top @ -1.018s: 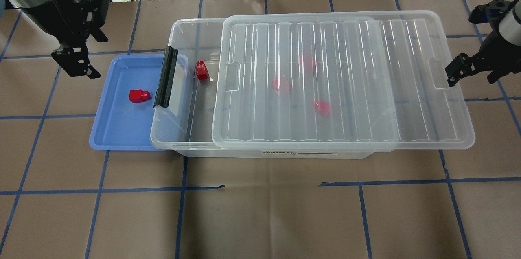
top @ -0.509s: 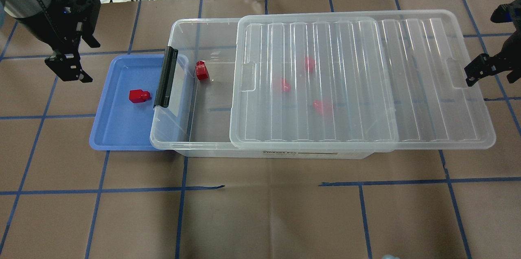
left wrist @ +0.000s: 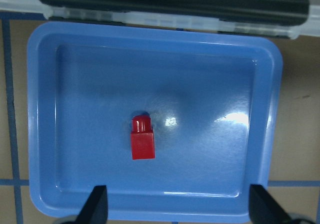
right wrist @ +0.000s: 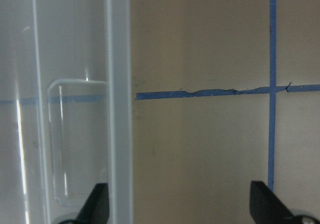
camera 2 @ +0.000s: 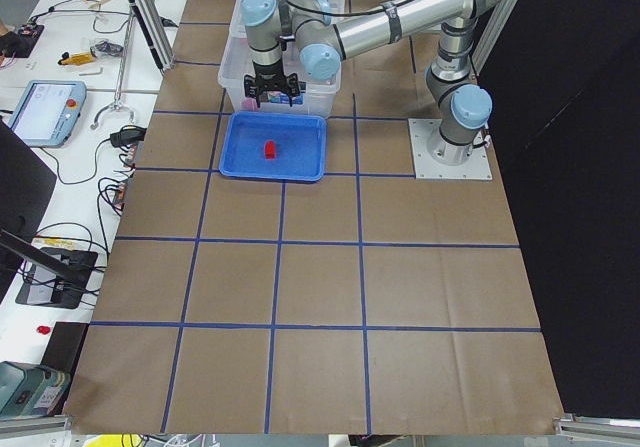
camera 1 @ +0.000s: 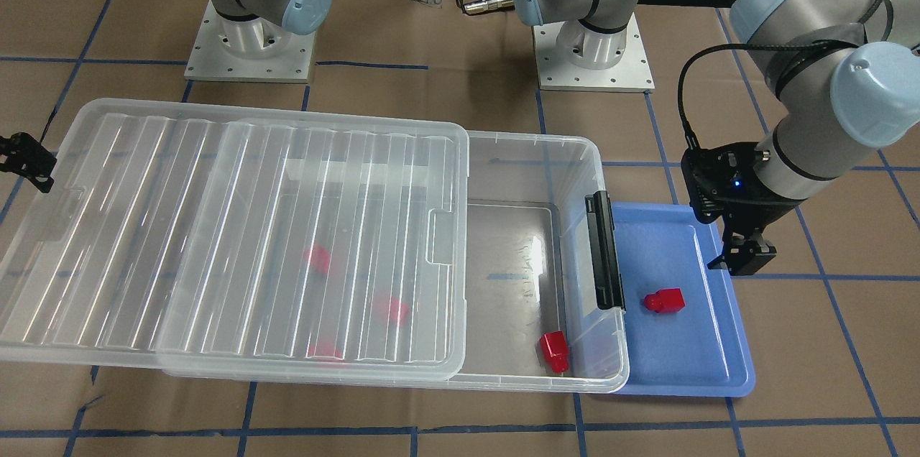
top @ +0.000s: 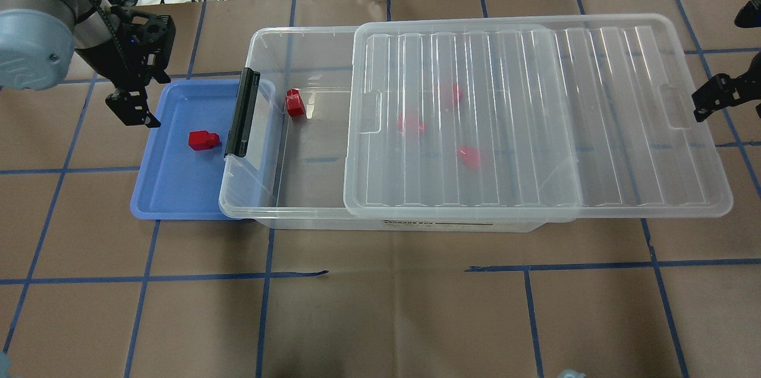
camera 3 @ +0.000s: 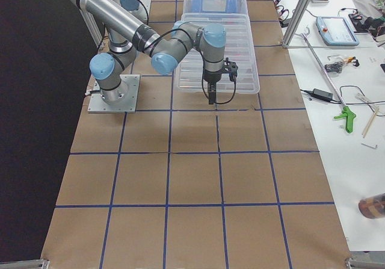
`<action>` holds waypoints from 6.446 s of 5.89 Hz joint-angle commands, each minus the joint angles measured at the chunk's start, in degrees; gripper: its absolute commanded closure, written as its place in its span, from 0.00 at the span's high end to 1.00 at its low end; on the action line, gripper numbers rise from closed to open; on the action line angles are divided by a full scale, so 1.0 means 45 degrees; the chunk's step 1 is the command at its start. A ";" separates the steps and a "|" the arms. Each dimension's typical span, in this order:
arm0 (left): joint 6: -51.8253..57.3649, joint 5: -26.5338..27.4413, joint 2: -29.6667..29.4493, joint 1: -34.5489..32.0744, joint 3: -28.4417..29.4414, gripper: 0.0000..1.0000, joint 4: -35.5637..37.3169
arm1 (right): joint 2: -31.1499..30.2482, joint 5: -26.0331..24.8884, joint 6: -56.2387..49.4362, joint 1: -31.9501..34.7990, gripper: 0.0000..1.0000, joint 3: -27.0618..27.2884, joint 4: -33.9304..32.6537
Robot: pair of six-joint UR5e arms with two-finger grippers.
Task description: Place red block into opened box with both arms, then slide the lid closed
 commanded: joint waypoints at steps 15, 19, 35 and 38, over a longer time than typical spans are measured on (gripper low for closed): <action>0.0229 0.0327 0.0776 -0.0905 -0.1200 0.10 0.1114 | -0.0030 0.0521 0.8733 0.7421 1.00 -0.4686 0.5393; -0.2970 -0.0178 0.1337 -0.3650 -0.1219 0.10 0.0939 | -0.0049 0.0521 0.8733 0.7421 1.00 -0.4685 0.5393; -0.5415 -0.0337 0.0705 -0.4775 0.0916 0.97 -0.1067 | -0.0010 0.0521 0.8462 0.6995 1.00 -0.4666 0.5374; -1.1058 -0.0144 0.1272 -0.4639 0.1730 0.97 -0.1515 | 0.0145 0.0463 0.4178 0.3447 1.00 -0.4549 0.5238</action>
